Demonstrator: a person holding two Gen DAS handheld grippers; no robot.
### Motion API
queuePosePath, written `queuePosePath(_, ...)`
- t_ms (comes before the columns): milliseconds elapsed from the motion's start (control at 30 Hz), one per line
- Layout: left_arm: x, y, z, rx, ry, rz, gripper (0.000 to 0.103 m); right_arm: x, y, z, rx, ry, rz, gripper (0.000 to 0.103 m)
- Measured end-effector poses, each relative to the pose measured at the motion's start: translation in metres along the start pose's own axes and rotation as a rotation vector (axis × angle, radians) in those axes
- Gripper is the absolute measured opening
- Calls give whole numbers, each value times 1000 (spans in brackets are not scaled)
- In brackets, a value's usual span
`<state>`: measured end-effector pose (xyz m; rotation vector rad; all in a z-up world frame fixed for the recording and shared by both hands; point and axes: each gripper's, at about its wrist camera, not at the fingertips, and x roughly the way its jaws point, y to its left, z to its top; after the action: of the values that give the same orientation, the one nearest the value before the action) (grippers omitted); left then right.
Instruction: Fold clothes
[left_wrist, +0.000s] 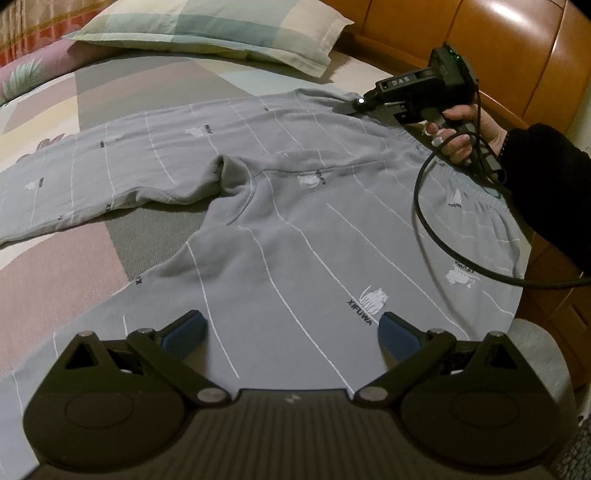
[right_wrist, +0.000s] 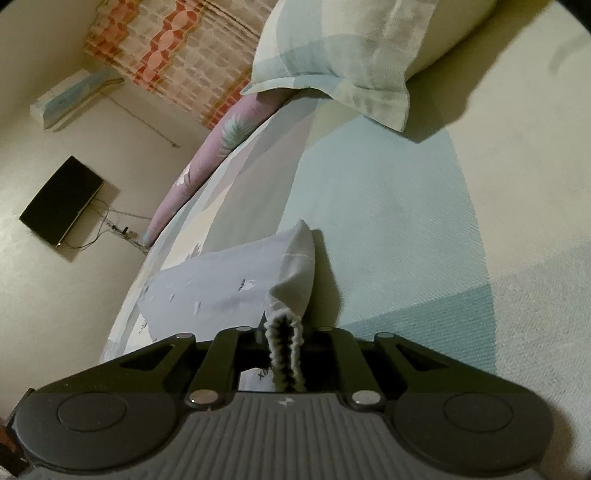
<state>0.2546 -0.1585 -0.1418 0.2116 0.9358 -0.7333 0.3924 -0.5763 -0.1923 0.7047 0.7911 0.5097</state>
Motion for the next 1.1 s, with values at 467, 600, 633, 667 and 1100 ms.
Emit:
queuePosePath(467, -16, 14, 45, 150, -29, 81, 89, 2, 53, -9, -263, -1, -222, 9)
queuePosePath(600, -8, 18, 78, 265, -43, 113, 89, -4, 61, -10, -296, -22, -228, 9)
queuePosePath(633, -5, 19, 86, 296, -44, 122, 89, -6, 63, -11, -304, -26, -226, 9)
queuePosePath(667, 2, 19, 93, 335, -37, 139, 89, -6, 67, -11, -320, -28, -227, 9)
queuePosePath(1100, 84, 48, 155, 566, 2, 274, 89, -18, 125, -31, -544, -6, -169, 10)
